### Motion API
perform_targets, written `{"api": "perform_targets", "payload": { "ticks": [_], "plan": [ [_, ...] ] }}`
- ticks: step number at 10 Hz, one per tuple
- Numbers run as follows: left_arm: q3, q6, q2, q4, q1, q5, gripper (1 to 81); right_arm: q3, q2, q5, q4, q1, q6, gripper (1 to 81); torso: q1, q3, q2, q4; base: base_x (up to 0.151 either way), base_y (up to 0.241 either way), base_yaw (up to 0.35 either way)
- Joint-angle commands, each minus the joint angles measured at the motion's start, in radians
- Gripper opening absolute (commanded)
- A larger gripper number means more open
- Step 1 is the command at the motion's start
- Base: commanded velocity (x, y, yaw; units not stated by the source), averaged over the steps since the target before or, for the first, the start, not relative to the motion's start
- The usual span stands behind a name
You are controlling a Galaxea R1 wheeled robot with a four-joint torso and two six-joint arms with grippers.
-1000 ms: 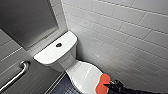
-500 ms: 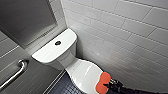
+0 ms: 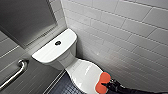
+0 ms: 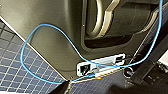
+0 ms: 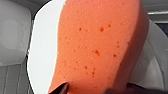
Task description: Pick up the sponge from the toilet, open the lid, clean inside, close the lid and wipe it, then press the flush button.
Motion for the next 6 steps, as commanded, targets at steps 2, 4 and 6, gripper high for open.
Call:
{"api": "perform_targets", "payload": {
  "ticks": [2,4,6],
  "plan": [
    [0.005,-0.001,0.000,-0.005,0.050,0.094,81.1,-0.097,0.063,-0.038,-0.005,0.042,-0.008,81.1,0.000,0.000,0.000,0.000,0.000,0.000,0.000],
    [0.005,-0.001,-0.003,-0.006,0.055,0.096,81.1,-0.098,0.069,-0.028,-0.013,0.040,-0.008,81.1,0.000,0.000,0.000,0.000,0.000,0.000,0.000],
    [0.005,-0.001,-0.003,-0.006,0.058,0.096,81.1,-0.097,0.072,-0.028,-0.014,0.045,-0.010,81.1,0.000,0.000,0.000,-0.001,0.000,0.000,0.000]
  ]
}}
